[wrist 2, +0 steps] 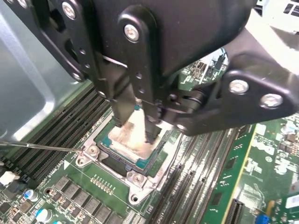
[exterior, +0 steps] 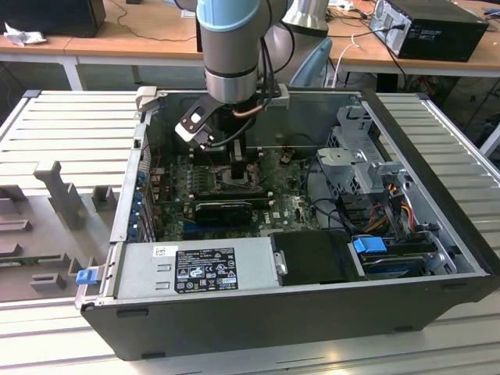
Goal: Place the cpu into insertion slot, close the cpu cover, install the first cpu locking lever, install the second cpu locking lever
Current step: 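Place the cpu into insertion slot, then close the cpu cover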
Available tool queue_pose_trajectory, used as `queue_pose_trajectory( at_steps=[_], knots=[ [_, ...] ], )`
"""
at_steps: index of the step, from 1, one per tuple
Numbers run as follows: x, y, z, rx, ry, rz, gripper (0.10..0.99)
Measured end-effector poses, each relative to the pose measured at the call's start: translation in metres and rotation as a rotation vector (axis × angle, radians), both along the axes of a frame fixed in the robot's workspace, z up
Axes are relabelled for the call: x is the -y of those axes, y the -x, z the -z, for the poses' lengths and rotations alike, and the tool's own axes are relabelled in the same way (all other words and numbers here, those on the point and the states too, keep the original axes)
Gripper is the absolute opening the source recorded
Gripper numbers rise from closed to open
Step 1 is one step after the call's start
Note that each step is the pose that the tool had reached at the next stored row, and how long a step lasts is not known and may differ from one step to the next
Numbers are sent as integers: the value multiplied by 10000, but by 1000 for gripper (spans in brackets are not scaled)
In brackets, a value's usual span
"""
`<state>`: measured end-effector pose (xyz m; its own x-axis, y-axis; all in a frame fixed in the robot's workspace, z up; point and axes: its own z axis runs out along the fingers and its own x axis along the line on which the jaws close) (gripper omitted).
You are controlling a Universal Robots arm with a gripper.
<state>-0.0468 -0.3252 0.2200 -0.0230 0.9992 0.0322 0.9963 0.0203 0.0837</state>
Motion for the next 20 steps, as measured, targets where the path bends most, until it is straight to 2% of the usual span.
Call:
queue_pose_trajectory(
  at_steps=[4,14,17,20],
  knots=[
    [2,-3,-23,-14,52,3,114],
    [1,-3,-110,-14,72,2,106],
    [2,-5,-112,-14,71,2,106],
    [10,-47,-112,-21,69,2,106]
  ],
)
